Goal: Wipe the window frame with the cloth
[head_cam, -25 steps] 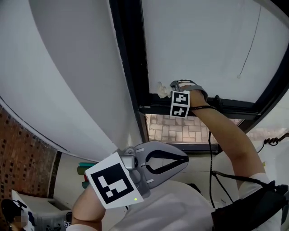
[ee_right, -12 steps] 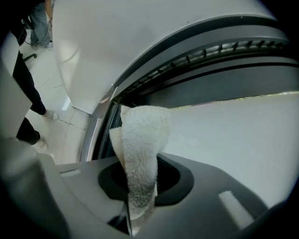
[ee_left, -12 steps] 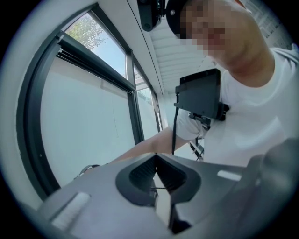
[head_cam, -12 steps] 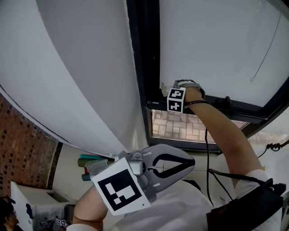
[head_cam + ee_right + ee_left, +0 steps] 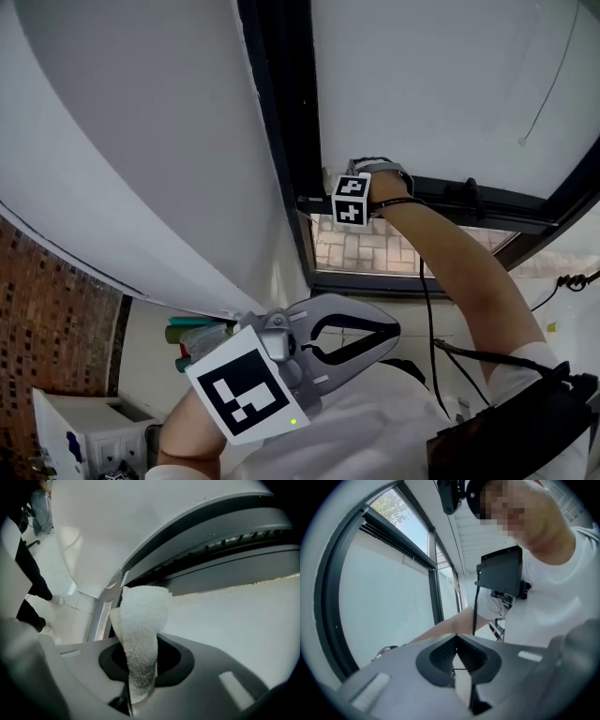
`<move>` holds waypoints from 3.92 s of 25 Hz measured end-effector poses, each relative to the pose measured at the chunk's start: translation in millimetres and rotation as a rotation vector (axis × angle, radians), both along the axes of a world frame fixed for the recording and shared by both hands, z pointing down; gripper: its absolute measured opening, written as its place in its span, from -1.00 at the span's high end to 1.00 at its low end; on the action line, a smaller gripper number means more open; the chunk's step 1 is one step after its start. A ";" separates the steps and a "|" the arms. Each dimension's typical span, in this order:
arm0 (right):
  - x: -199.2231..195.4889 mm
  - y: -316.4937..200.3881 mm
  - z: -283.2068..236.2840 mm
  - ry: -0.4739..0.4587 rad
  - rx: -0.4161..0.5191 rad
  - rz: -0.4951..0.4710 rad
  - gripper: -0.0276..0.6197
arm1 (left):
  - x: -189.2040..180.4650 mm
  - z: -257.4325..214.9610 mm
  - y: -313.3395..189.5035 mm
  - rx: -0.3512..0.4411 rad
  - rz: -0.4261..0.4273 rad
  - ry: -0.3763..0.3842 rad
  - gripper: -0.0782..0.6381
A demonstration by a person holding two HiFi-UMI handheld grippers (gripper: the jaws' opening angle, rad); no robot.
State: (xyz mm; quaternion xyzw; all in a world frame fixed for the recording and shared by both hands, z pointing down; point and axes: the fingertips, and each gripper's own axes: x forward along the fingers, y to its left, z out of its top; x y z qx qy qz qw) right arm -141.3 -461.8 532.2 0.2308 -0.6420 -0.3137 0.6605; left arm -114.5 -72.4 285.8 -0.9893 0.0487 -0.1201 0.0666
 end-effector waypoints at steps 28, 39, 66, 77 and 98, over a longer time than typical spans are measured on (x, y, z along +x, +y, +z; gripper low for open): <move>433.8 157.8 -86.9 -0.094 0.144 0.297 0.71 | 209.6 4.6 22.6 0.005 0.254 0.046 0.72; 559.0 86.7 -49.3 -0.041 0.152 0.325 0.71 | 264.0 19.0 20.6 -0.029 0.135 0.007 0.72; 548.5 136.7 -12.5 -0.078 0.048 0.308 0.71 | 264.8 25.6 23.5 -0.045 0.124 -0.009 0.72; 452.1 66.7 -35.8 -0.029 0.082 0.245 0.71 | 222.8 21.5 25.1 -0.033 0.126 -0.012 0.72; 433.2 123.5 -0.5 0.055 -0.062 0.267 0.71 | 159.9 22.3 7.1 -0.049 0.107 0.037 0.72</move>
